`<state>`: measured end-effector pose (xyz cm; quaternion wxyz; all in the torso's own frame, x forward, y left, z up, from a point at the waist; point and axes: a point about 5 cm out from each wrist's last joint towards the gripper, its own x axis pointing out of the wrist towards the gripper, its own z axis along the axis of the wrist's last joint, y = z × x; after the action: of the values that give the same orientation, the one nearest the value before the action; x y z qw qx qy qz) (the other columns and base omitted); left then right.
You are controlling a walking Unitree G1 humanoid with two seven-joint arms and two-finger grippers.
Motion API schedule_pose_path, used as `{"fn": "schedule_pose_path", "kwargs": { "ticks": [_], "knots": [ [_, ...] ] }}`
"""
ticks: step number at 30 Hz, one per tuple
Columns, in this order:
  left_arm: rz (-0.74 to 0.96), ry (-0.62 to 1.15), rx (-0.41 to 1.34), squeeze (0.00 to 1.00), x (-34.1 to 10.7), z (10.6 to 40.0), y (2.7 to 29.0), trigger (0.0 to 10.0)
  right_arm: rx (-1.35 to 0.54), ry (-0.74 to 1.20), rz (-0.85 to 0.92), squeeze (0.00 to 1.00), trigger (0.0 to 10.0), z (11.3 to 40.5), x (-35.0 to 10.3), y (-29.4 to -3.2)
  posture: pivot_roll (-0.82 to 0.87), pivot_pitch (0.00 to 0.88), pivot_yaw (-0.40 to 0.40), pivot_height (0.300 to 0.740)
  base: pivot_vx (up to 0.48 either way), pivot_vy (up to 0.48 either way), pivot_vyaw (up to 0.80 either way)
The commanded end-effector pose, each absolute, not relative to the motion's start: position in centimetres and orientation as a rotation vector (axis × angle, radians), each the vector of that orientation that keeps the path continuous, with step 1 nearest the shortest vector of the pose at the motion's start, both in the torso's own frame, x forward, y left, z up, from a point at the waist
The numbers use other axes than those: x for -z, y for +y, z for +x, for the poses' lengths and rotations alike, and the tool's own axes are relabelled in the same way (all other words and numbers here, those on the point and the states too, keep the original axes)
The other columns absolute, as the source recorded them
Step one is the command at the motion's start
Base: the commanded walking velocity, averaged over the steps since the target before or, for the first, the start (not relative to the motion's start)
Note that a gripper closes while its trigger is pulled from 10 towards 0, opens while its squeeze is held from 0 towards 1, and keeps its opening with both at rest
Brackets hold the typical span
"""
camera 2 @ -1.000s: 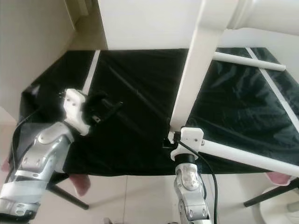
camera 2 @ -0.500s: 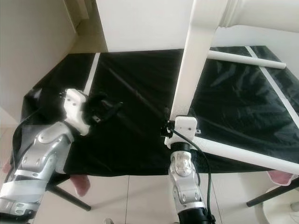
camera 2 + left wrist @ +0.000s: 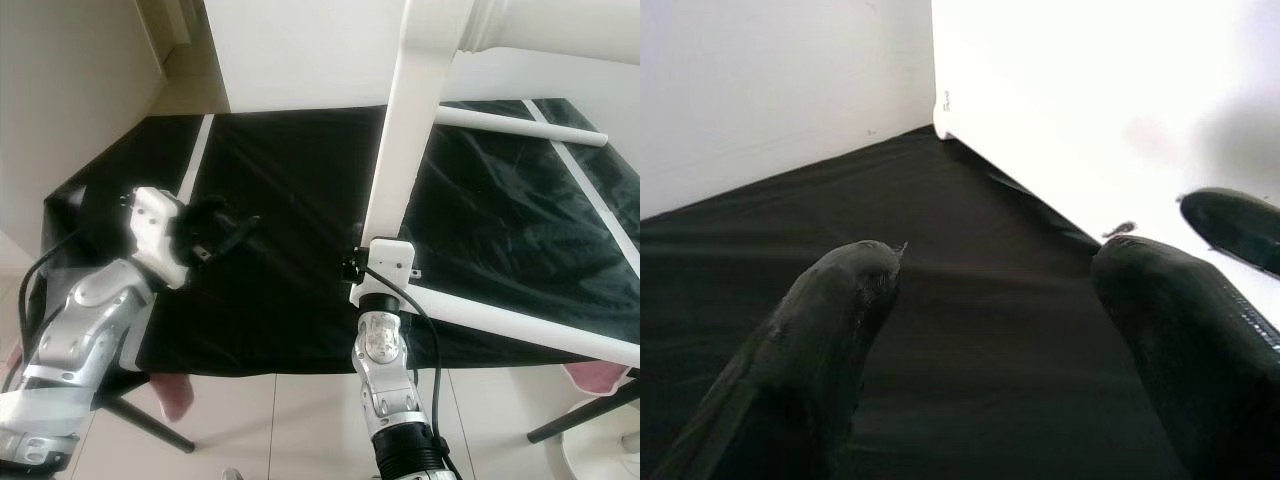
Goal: Building children table
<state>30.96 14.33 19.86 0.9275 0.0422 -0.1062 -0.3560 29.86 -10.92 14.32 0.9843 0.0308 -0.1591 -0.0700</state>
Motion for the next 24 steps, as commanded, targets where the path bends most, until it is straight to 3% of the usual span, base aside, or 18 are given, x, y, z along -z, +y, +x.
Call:
{"fn": "schedule_pose_path", "kwargs": {
  "ticks": [1, 2, 4, 12, 24],
  "knots": [
    [0.106, -0.202, 0.858, 0.00, -19.8, 30.3, 14.3, 10.0, 0.133, -0.314, 0.091, 0.00, 1.4, 30.0, -14.1, -10.4, 0.07, 0.072, 0.055, 0.740, 0.000, 0.000, 0.00],
    [0.110, -0.202, 0.853, 0.00, -19.8, 30.4, 14.4, 10.0, 0.124, -0.314, 0.090, 0.00, 0.4, 30.0, -14.1, -10.2, 0.07, 0.072, 0.050, 0.740, 0.000, 0.000, 0.00],
    [0.115, -0.203, 0.848, 0.00, -19.8, 30.5, 14.5, 10.0, 0.116, -0.314, 0.090, 0.00, 0.0, 30.1, -14.0, -10.0, 0.07, 0.072, 0.048, 0.740, 0.000, 0.000, 0.00],
    [0.146, -0.206, 0.786, 0.00, -20.3, 31.0, 16.3, 10.0, 0.048, -0.301, 0.094, 0.00, 0.0, 30.6, -13.9, -8.8, 0.09, 0.075, 0.033, 0.740, 0.000, 0.000, 0.00],
    [0.195, -0.241, 0.615, 0.00, -22.4, 31.7, 21.1, 10.0, -0.290, -0.336, 0.134, 0.00, 0.0, 29.9, -14.6, -4.0, 0.13, 0.075, -0.006, 0.740, 0.000, 0.000, 0.00]
  ]
}}
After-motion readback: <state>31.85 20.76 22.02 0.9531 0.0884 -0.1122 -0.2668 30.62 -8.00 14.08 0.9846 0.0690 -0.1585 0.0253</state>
